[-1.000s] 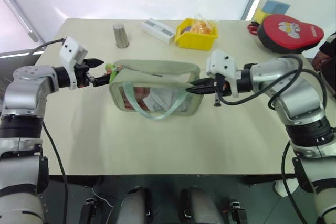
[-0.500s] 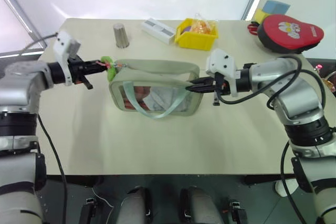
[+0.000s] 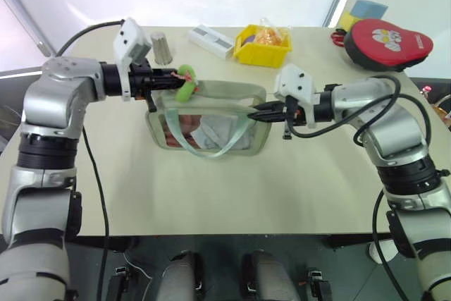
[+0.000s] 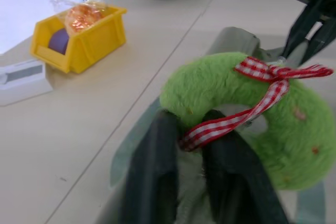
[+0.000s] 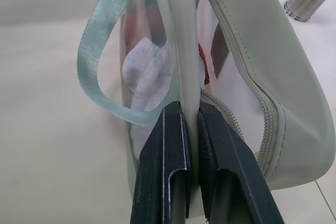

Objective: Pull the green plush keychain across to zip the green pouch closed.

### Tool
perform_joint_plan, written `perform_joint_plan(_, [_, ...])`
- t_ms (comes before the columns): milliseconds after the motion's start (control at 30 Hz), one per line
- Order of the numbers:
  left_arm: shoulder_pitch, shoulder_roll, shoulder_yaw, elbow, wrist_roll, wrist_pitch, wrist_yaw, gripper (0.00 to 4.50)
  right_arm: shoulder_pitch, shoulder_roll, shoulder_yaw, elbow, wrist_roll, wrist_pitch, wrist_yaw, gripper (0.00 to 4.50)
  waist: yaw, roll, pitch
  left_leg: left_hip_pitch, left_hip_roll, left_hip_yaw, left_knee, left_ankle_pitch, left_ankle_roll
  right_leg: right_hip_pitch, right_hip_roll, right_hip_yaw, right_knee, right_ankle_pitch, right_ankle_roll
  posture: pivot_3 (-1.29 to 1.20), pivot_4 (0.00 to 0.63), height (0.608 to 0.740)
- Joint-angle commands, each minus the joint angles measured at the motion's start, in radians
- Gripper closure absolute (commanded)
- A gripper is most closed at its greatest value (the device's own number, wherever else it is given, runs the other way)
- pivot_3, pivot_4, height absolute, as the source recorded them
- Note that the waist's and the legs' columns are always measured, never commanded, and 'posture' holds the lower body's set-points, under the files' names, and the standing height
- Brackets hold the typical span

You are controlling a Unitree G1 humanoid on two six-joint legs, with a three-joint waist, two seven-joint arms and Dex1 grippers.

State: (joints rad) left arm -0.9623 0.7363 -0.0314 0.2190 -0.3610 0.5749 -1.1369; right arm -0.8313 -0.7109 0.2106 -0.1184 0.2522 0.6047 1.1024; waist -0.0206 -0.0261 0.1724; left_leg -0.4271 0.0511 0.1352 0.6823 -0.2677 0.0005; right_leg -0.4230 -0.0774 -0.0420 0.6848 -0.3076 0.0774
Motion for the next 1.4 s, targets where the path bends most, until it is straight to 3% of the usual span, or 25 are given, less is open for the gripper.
perform_joint_plan(33, [-0.036,0.03,0.011,-0.013,0.013,-0.027,-0.017,1.99,0.001,0.002,-0.01,-0.031,0.002,0.001,-0.009,4.5,0.0,0.0,0.0,0.0,0.0,0.0,0.0,0.0,0.0,0.0,0.0,0.0,0.0,0.0,0.0,0.0,0.15,0.74])
perform_joint_plan(167, [-0.07,0.093,0.042,-0.02,0.012,-0.002,-0.031,0.04,0.002,0.008,-0.009,-0.019,-0.002,-0.01,-0.014,4.5,0.0,0.0,0.0,0.0,0.0,0.0,0.0,0.0,0.0,0.0,0.0,0.0,0.0,0.0,0.0,0.0,0.15,0.74])
perform_joint_plan(300, [-0.027,0.195,0.067,-0.14,-0.032,0.075,-0.074,0.04,-0.002,0.016,-0.005,-0.001,-0.009,-0.028,-0.017,4.5,-0.001,0.0,0.0,0.0,0.0,0.0,0.0,0.0,0.0,0.0,0.0,0.0,0.0,0.0,0.0,0.0,0.15,0.74])
perform_joint_plan(500, [0.182,0.288,0.107,-0.353,-0.093,0.165,-0.075,0.04,-0.016,0.023,-0.001,0.027,-0.018,-0.05,-0.008,4.5,0.001,0.0,0.0,0.001,0.0,0.0,0.0,0.0,0.0,0.001,-0.001,0.0,0.0,0.0,0.0,0.0,0.15,0.74])
perform_joint_plan(767, [0.351,0.27,0.089,-0.373,-0.004,0.048,0.021,0.04,-0.035,0.024,-0.002,0.05,-0.026,-0.059,0.009,4.5,0.004,0.0,0.0,0.0,0.0,-0.001,0.0,0.0,0.0,0.001,0.0,0.0,0.0,0.0,0.0,0.0,0.15,0.74])
perform_joint_plan(867, [0.348,0.251,0.081,-0.346,0.013,0.016,0.042,0.8,-0.038,0.027,-0.002,0.049,-0.028,-0.055,0.012,4.5,0.004,0.0,0.0,0.0,0.0,0.0,0.0,0.0,0.0,0.001,0.0,0.0,0.0,0.0,0.0,0.0,0.15,0.74])
perform_joint_plan(1100, [0.345,0.237,0.067,-0.309,0.022,-0.021,0.036,4.37,-0.038,0.034,-0.008,0.035,-0.023,-0.037,0.005,4.5,0.003,0.0,0.0,0.0,0.0,0.0,0.0,0.0,0.0,0.0,0.0,0.0,0.0,0.0,0.0,0.0,0.15,0.74])
perform_joint_plan(1367, [0.314,0.213,0.039,-0.26,0.054,-0.048,0.042,4.44,-0.043,0.026,-0.027,0.014,0.001,0.001,0.016,4.5,0.004,0.0,0.0,0.0,0.0,0.0,0.0,0.0,0.0,0.001,0.0,0.0,0.0,0.0,0.0,0.0,0.15,0.74])
perform_joint_plan(1400, [0.311,0.213,0.037,-0.255,0.057,-0.051,0.04,4.5,-0.045,0.02,-0.029,0.017,0.003,-0.001,0.024,3.7,0.004,0.0,0.0,0.0,0.0,0.0,0.0,0.0,0.0,0.001,0.0,0.0,0.0,0.0,0.0,0.0,0.15,0.74])
